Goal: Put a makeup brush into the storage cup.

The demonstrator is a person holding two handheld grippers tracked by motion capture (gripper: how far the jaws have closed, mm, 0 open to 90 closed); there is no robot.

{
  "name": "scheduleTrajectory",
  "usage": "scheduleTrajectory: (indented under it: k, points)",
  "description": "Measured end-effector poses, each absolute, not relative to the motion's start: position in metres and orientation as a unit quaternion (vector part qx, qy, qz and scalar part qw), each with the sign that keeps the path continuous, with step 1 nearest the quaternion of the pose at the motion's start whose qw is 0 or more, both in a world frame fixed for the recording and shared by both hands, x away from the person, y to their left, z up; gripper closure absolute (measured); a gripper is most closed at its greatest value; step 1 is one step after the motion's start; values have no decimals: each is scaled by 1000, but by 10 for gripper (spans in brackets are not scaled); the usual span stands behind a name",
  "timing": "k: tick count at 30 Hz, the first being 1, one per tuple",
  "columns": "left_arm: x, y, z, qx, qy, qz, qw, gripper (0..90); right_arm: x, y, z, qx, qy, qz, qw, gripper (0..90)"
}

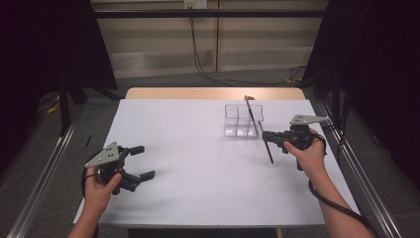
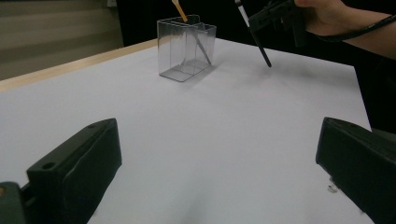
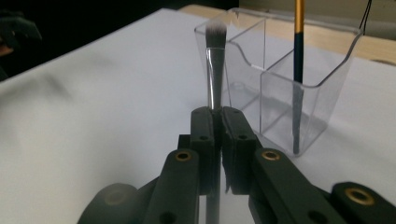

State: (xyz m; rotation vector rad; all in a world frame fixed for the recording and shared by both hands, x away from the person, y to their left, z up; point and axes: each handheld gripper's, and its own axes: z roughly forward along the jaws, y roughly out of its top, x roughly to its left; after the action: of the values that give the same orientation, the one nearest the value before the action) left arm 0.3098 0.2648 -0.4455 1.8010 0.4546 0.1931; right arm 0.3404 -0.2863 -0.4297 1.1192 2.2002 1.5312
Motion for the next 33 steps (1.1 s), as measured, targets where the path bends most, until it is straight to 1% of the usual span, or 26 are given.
scheduleTrajectory:
  k: [11,21,33]
  points:
    - [310,265,-446,774,196,83,596,1,334,-289,-424,377,695,590,161,847]
    - [309,265,-445,774,195,84,596,1,334,-287,-418,373,659,624,194,846]
    - [309,265,-445,775,194,83,596,1,336,-283,-414,368,642,639,209,847]
